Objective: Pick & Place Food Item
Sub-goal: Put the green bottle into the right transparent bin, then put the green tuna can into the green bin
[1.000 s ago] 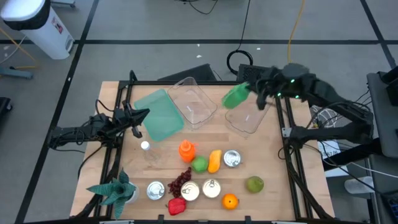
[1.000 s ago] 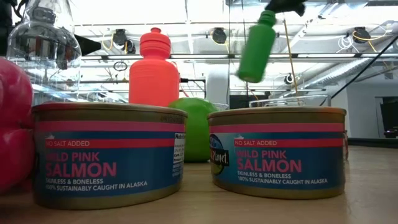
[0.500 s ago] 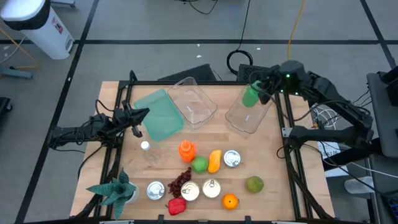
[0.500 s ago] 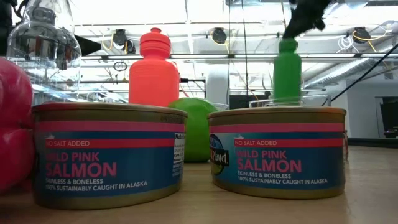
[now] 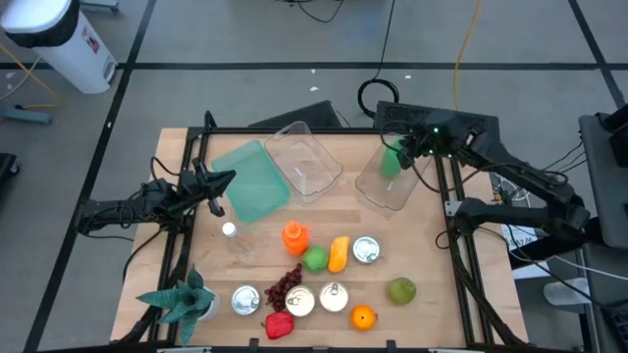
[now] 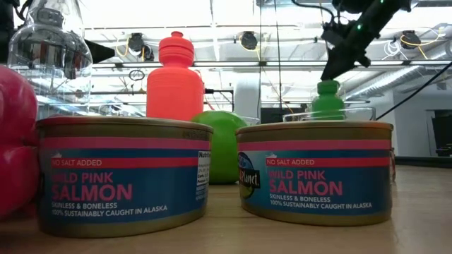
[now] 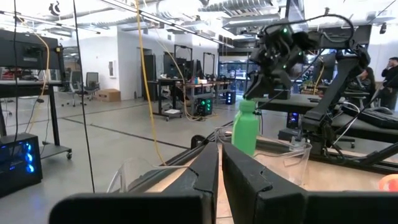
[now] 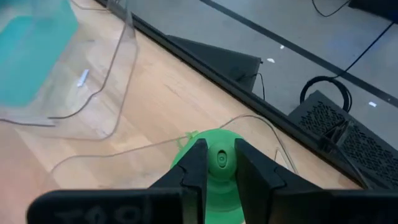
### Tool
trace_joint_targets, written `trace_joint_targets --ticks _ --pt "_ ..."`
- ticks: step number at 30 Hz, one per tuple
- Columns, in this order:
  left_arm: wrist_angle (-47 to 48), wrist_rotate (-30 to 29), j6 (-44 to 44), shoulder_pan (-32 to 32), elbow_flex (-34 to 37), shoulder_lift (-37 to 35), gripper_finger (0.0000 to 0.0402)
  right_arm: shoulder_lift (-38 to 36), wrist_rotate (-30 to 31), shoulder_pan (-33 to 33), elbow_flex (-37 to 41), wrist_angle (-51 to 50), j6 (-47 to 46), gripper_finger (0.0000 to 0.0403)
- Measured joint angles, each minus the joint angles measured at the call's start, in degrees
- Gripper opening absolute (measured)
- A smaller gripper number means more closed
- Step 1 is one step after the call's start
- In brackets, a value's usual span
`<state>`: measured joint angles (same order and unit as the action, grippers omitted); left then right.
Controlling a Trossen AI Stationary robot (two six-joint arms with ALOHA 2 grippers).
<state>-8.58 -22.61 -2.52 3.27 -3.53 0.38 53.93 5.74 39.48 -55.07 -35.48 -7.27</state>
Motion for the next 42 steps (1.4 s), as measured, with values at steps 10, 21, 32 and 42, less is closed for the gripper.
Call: trace_joint_targets --ticks 10,21,32,42 --pt "0.0 0.0 0.0 0.0 0.0 0.0 0.0031 0.0 0.1 2.3 4.8 4.8 0.3 0.0050" --pt "0.0 0.0 0.0 0.0 0.0 0.0 0.0031 0.2 0.2 2.5 4.9 6.2 0.9 0.0135" --pt "0.0 0.0 0.0 0.0 0.0 0.0 0.0031 -1.3 -0.1 0.1 -3.7 3.3 5.1 0.0235" --pt "0.0 0.0 -0.3 0.0 0.0 0.0 0.0031 -1.8 -4.1 -22.1 -12.9 1.5 8.9 0.0253"
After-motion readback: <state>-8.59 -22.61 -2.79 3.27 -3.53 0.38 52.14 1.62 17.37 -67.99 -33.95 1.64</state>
